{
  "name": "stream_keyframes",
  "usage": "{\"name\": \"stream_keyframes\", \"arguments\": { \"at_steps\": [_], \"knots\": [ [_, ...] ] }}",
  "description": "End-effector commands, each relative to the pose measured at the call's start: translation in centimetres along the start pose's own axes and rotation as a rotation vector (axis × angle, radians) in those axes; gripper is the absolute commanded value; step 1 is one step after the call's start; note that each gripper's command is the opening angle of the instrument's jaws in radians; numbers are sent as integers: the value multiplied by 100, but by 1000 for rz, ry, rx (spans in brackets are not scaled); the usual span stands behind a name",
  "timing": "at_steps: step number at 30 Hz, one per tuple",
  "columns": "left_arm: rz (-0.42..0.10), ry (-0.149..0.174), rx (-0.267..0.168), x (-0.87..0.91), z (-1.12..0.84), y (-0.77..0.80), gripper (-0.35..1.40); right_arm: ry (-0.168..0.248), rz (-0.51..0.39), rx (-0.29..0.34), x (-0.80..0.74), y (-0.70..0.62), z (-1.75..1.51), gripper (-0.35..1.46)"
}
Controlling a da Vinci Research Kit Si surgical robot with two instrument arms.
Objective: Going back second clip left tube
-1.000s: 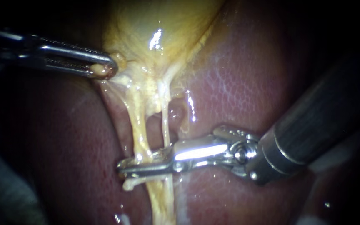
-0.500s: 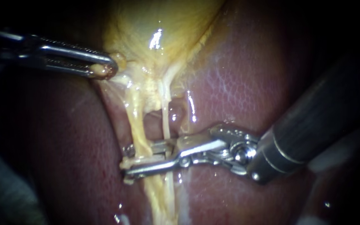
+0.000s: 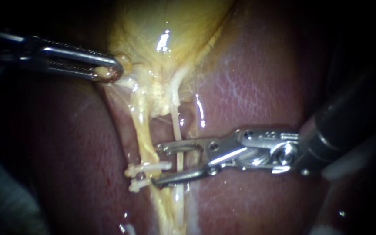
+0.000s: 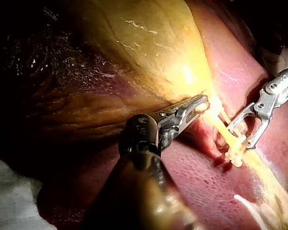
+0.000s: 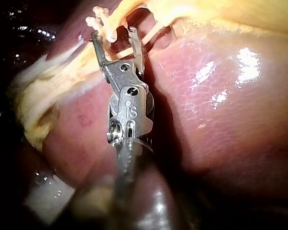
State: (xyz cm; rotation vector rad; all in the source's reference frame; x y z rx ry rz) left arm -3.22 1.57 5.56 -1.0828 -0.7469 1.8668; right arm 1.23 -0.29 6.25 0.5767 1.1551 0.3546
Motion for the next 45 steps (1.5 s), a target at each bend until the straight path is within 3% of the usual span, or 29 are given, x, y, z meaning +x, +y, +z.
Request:
{"name": "stream_keyframes", "arguments": {
  "at_steps": [1,4,8,14,24,27,36,45],
  "knots": [
    [1,0,-1,0,0,0,-35,-24,-50,-28,5,-1,-10,49],
    [1,0,-1,0,0,0,-35,-51,-133,-89,19,-7,-39,50],
    [1,0,-1,0,0,0,-35,-80,-201,-107,35,-14,-79,50],
    [1,0,-1,0,0,0,-35,-183,-259,-128,46,-21,-119,50],
    [4,2,4,-5,8,-5,-35,-183,-258,-86,48,-21,-127,50],
    [8,5,9,-10,16,-11,-35,-177,-256,-58,48,-21,-127,50],
    [20,4,9,-23,49,-30,-35,-174,-255,-54,50,-20,-128,50],
    [21,3,8,-24,51,-31,-35,-167,-253,-53,52,-20,-130,50]
  ]
}}
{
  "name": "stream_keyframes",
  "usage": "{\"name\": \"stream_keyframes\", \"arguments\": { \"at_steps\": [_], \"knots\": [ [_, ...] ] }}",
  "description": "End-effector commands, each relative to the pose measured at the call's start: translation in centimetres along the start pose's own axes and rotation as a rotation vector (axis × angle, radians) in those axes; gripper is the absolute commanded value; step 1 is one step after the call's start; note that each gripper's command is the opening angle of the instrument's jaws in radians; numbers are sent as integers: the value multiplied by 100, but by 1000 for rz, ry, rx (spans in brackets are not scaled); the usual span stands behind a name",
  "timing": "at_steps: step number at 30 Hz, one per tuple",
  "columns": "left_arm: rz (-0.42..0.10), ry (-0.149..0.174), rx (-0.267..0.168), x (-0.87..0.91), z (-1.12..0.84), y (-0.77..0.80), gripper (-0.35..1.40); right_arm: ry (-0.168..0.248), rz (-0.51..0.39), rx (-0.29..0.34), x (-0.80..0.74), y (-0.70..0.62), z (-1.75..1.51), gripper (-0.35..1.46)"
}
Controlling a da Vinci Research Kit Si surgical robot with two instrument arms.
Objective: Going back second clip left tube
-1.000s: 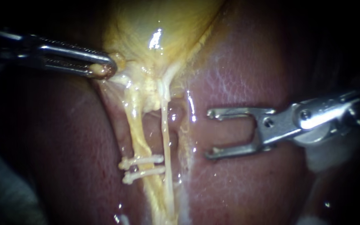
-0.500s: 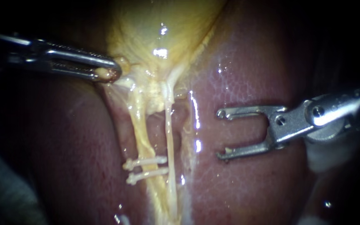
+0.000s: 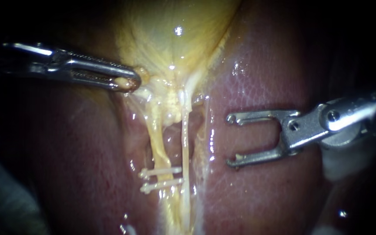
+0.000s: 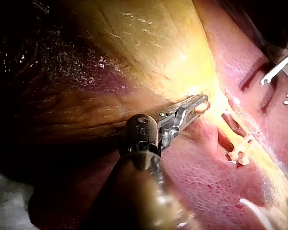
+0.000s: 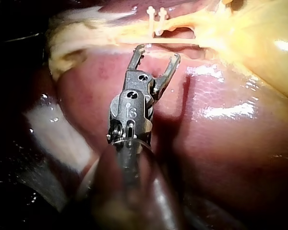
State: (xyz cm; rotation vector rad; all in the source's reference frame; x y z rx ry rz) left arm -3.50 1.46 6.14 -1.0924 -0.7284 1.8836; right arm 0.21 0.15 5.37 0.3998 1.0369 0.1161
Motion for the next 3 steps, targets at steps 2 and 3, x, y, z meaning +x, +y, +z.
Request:
{"name": "stream_keyframes", "arguments": {
  "at_steps": [2,3],
  "knots": [
    [0,0,0,0,0,0,-35,6,0,3,1,0,-1,50],
    [0,0,0,0,0,0,-35,7,1,3,1,0,-1,50]
  ]
}}
